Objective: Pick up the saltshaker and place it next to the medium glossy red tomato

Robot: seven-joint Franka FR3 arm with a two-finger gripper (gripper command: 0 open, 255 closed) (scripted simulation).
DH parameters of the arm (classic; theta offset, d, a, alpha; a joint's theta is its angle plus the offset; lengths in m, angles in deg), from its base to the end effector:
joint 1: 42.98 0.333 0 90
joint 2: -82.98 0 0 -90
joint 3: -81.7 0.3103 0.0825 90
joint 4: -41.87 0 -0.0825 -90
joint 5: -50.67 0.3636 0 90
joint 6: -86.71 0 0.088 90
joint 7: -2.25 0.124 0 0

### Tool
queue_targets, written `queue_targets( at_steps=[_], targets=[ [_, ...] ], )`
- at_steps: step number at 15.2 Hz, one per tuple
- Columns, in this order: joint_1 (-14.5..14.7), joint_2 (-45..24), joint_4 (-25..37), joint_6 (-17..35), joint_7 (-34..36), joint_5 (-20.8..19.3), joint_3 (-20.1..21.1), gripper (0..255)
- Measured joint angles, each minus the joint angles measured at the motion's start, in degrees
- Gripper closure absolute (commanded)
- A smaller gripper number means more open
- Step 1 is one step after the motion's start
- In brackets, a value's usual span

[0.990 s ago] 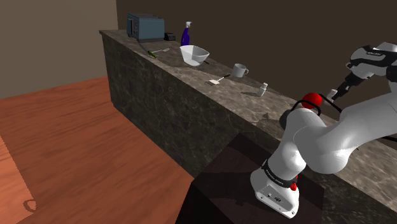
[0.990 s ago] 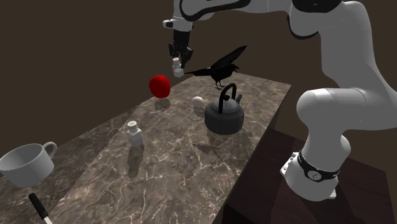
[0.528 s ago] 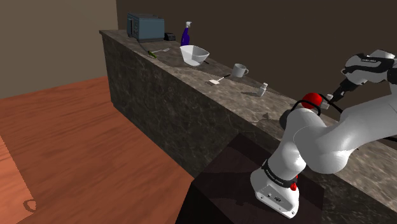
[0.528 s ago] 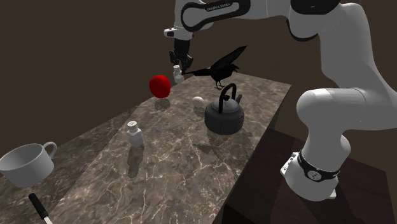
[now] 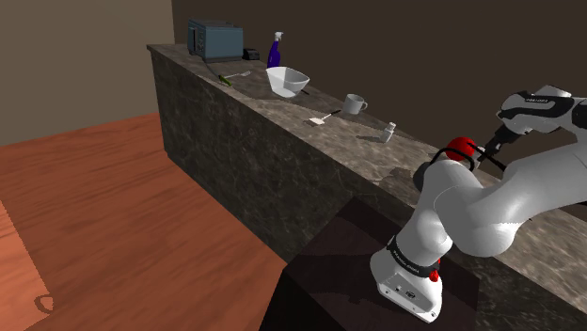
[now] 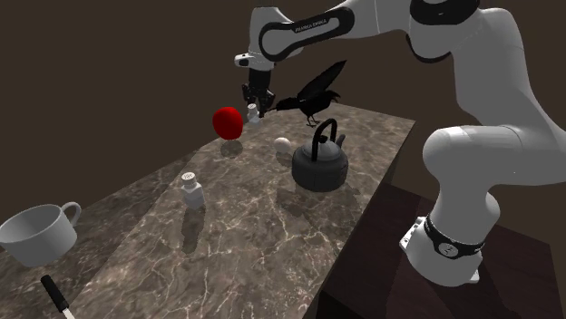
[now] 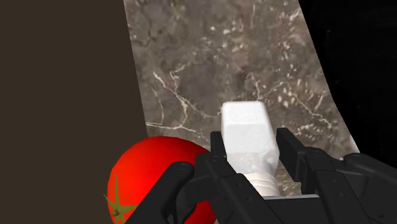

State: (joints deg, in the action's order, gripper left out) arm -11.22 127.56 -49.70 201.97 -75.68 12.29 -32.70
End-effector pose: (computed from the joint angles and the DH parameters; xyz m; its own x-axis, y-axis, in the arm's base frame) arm -0.0943 -0.6561 0.3639 0.9956 0.0303 0.0887 0.0205 -0.9938 0.1090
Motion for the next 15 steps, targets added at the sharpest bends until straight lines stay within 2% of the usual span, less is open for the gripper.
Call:
queue_targets(
  at_steps=[5,11,12,15],
  targets=[
    [0.59,1.43,-1.25,2.4,0.65,-1.44,-1.49,255],
    [0.5,1.61,-1.63,2.87,0.73,-1.69,-1.73,255],
    [0.5,1.61,-1.63,2.87,0.73,-1.69,-1.73,0],
    [0.5,1.61,-1.63,2.87,0.73,-1.69,-1.72,0]
  ],
)
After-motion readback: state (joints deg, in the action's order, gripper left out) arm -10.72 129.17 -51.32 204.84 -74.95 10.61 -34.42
